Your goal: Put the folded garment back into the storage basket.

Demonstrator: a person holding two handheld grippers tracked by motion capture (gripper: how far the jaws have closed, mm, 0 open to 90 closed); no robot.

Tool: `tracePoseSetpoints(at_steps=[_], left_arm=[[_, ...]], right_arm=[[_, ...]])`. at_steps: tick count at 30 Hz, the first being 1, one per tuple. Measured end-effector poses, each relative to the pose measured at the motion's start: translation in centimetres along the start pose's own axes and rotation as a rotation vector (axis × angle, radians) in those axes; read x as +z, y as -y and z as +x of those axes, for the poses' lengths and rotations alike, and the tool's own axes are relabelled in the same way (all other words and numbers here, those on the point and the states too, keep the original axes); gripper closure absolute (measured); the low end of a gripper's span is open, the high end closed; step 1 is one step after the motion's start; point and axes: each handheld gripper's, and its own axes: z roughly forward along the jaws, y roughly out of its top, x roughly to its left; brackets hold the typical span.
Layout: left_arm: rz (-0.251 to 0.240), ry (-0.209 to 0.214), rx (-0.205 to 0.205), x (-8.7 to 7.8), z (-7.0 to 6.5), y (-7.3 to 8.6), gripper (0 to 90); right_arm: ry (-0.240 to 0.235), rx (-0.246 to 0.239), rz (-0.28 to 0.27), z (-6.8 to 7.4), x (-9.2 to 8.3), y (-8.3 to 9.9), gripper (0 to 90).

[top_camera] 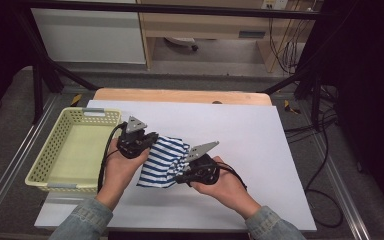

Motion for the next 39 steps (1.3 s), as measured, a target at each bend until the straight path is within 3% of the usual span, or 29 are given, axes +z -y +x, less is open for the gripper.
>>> tracePoseSetpoints(at_steps=[10, 24, 39], left_arm=[[-0.017, -0.032, -0.03, -1.3, 1.8, 0.1, 85.3], [-0.038, -0.054, -0.057, -3.0, 3.6, -0.3, 85.2], [-0.041, -0.075, -0.053, -4.1, 4.7, -0.1, 85.2]], right_arm=[[-0.031, -0.014, 0.006, -0.2, 1.3, -2.1, 84.0], [-0.03, -0.048, 0.005, 0.0, 2.1, -4.4, 84.0], [-0.024, -0.081, 0.002, 0.8, 2.7, -5.9, 84.0]])
